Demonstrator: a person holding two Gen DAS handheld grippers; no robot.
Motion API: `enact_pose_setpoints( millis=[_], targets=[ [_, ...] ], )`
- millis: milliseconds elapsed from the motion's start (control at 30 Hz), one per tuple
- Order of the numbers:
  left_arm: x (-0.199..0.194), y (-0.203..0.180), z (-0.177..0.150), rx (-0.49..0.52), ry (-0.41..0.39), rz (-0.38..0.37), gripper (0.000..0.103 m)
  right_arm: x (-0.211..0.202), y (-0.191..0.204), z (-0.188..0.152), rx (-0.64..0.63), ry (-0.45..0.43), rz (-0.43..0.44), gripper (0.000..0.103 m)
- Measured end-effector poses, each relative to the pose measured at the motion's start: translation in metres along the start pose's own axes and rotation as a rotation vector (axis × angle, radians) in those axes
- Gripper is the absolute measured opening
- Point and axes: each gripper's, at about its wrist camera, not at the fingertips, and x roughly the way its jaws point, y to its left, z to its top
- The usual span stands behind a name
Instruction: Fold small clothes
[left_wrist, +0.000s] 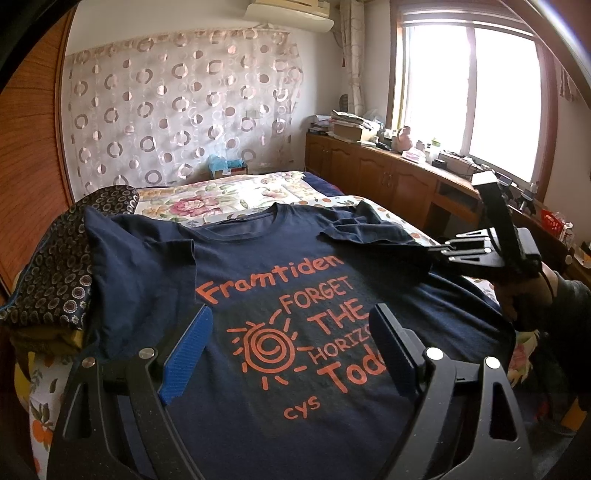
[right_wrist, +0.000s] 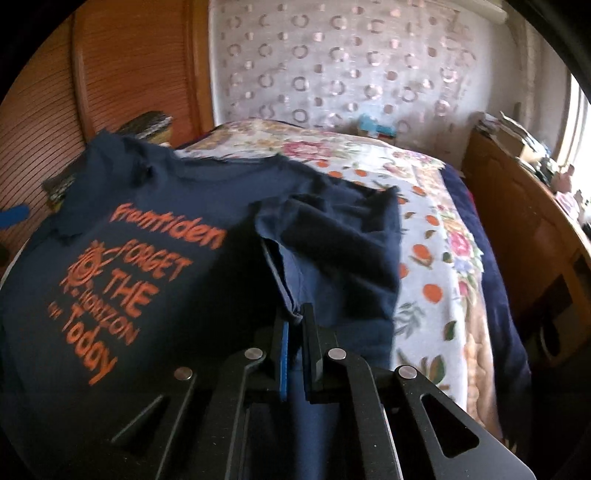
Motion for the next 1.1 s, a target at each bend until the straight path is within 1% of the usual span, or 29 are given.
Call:
enact_pose_setpoints(
  millis=[133, 233, 300, 367, 433, 533, 600, 633, 733, 800, 933, 1033, 1100],
  targets=[
    [-0.001, 0.001, 0.0, -0.002, -0.002, 0.004, 0.087, -0.009, 0.01, -0.009, -0.019, 0.008, 0.034, 0.005],
    [-0.002, 0.003, -0.001, -0.008, -0.001, 0.008, 0.087, -0.013, 0.012, -0.012, -0.025, 0.015, 0.04, 0.006],
    [-0.002, 0.003, -0.001, -0.01, -0.001, 0.009, 0.087, -0.018, 0.012, -0.013, -0.022, 0.01, 0.062, 0.006],
    [-0.002, 0.004, -0.001, -0.011, -0.002, 0.012, 0.087, -0.021, 0.011, -0.011, -0.023, 0.011, 0.058, 0.011],
    [-0.002, 0.007, -0.001, -0.013, -0.001, 0.013, 0.087, -0.025, 0.01, -0.009, -0.022, 0.006, 0.061, 0.021],
    [0.001, 0.013, 0.001, -0.016, 0.001, 0.027, 0.087, -0.032, 0.01, 0.0, -0.019, -0.022, 0.058, 0.031],
    [0.003, 0.02, 0.003, -0.017, 0.002, 0.039, 0.087, -0.033, 0.012, 0.009, -0.026, -0.045, 0.057, 0.035],
    [0.004, 0.023, 0.004, -0.017, 0.004, 0.045, 0.087, -0.03, 0.012, 0.016, -0.029, -0.051, 0.06, 0.035],
    [0.007, 0.038, 0.01, -0.024, 0.005, 0.077, 0.087, -0.008, 0.011, 0.037, -0.03, -0.047, 0.077, 0.035],
    [0.008, 0.048, 0.013, -0.033, 0.004, 0.089, 0.087, 0.017, 0.012, 0.051, -0.035, -0.026, 0.08, 0.035],
    [0.012, 0.066, 0.018, -0.042, 0.008, 0.119, 0.087, 0.071, 0.013, 0.072, -0.027, 0.042, 0.08, 0.035],
    [0.014, 0.078, 0.021, -0.053, 0.012, 0.13, 0.087, 0.098, 0.014, 0.081, -0.036, 0.097, 0.053, 0.035],
    [0.017, 0.085, 0.023, -0.058, 0.015, 0.136, 0.087, 0.109, 0.015, 0.085, -0.04, 0.115, 0.04, 0.035]
  ],
)
